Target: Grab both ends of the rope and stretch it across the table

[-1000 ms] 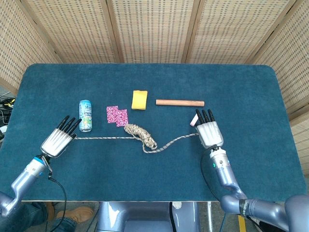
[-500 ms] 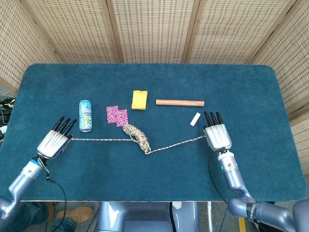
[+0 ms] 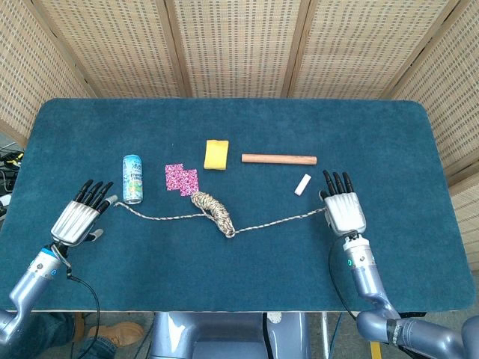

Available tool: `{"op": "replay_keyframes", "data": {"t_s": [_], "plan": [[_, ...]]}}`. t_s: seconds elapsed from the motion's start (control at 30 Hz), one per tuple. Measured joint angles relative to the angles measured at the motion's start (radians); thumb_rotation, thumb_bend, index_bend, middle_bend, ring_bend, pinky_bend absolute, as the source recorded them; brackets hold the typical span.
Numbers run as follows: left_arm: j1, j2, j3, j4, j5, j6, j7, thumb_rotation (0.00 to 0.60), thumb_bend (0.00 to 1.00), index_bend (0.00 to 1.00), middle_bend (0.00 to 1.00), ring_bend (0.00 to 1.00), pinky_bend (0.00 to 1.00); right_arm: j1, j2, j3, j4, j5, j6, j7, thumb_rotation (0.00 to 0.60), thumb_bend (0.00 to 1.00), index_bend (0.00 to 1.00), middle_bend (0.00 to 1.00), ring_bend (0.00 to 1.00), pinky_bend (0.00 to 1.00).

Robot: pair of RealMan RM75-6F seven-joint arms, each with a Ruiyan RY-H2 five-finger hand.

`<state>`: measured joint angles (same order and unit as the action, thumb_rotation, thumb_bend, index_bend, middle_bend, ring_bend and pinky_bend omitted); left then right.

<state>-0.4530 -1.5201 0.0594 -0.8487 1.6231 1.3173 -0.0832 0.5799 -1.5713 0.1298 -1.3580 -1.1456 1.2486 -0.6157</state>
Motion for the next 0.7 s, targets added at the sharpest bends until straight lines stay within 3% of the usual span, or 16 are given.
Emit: {"op": "replay_keyframes", "data": {"t_s": [0.37, 0.7], "plan": [[0.101, 0.205, -0.057, -0.423, -0.066, 0.163, -0.043, 0.600, 0.00, 0.00, 0.00, 0.00, 0.00, -0.125, 0.133, -0.049, -0.130, -0.264, 0.234, 0.265, 0.600, 0.00, 0.00, 0.00, 0.00, 0.00], [0.239, 0.245, -0.041, -0.666, -0.107, 0.259, 0.079, 0.600, 0.00, 0.00, 0.00, 0.00, 0.00, -0.278, 0.155, -0.140, -0.127, -0.426, 0.402, 0.377, 0.600, 0.00, 0.00, 0.00, 0.00, 0.00]]}}
